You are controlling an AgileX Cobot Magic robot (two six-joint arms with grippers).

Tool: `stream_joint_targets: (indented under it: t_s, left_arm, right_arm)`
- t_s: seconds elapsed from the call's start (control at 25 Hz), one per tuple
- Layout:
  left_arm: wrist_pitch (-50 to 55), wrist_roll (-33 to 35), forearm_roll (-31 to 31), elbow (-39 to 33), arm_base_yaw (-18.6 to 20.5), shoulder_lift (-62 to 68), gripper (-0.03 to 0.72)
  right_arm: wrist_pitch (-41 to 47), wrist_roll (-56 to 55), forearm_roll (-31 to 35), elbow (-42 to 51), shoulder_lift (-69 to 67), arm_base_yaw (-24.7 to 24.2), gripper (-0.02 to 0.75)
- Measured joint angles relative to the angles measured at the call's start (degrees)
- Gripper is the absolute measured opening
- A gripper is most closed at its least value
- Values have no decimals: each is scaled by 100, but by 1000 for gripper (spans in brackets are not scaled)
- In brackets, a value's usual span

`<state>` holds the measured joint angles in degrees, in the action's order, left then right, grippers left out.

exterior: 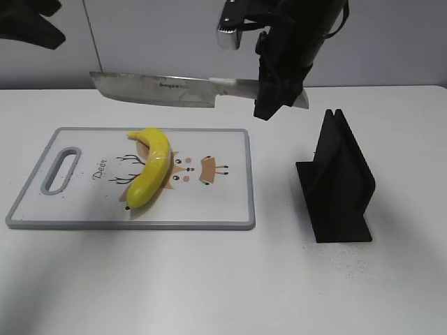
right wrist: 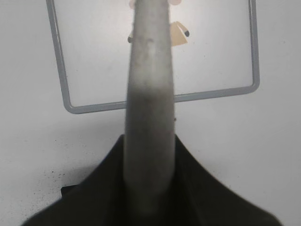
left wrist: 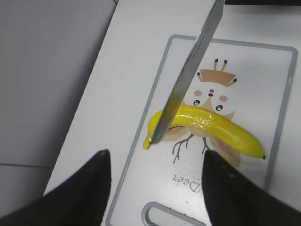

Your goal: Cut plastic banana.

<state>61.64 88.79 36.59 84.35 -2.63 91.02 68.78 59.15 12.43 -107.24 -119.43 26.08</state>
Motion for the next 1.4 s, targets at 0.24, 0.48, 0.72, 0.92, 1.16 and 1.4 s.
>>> stream_joint_targets:
  t_s: [0.24,0.48,0.72,0.92,1.16,1.4]
  left_arm:
    - [217,292,38,31,0,387,592]
    - [166,412,54,31,0,773,592]
    - [94,533,231,31,0,1137,588]
    - [8,590,314,31,0,1287,517]
    - [-6,595,480,36,-13,1414,403]
    - [-64,607,263,35,-195,1420,51]
  right_arm:
    - [-53,484,204,-229,-209,44,181]
    - [-194,654,373,-321,-330,44,181]
    - [-277,766,396,-327,-360,44,181]
    - [-323,779,427,-327,-360,44,181]
    - [-355,783,533,-327,-360,44,181]
    - [-389,824,531,-327,-360,44,181]
